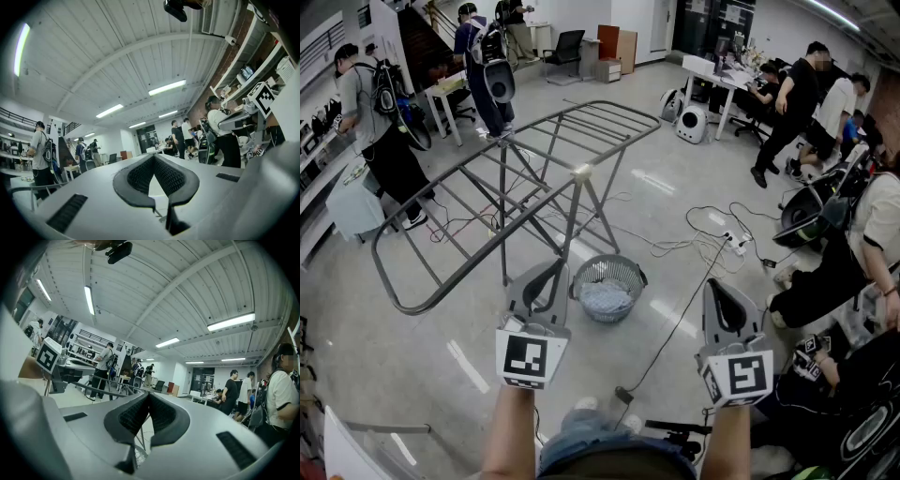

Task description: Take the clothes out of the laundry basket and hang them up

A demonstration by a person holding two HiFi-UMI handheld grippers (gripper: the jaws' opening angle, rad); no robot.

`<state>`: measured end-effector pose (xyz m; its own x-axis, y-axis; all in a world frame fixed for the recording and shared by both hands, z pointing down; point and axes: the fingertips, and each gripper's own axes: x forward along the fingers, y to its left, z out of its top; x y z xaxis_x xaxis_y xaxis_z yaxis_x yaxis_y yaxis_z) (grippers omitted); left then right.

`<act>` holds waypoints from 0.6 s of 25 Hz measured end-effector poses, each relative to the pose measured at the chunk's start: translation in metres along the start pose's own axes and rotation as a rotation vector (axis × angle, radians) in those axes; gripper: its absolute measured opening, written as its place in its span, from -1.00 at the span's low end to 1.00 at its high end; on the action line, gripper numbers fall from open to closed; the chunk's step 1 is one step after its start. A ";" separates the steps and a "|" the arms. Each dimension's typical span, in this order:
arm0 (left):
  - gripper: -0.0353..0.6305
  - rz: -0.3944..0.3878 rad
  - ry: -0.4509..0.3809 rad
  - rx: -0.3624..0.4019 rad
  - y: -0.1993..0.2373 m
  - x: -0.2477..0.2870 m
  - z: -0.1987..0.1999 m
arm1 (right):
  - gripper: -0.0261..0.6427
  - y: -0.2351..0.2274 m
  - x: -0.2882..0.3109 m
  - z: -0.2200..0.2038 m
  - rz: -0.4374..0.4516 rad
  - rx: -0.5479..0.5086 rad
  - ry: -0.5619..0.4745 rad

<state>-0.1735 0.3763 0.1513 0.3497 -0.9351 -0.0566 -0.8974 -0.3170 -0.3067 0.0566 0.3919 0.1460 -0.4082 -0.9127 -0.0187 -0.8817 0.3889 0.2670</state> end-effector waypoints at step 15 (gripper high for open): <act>0.56 0.014 0.014 -0.113 -0.006 0.006 0.003 | 0.54 -0.003 -0.001 -0.011 0.072 0.092 0.014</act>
<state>-0.1649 0.3729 0.1497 0.3337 -0.9415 -0.0467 -0.9272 -0.3189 -0.1964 0.0623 0.3908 0.1561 -0.4685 -0.8834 0.0113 -0.8684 0.4628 0.1777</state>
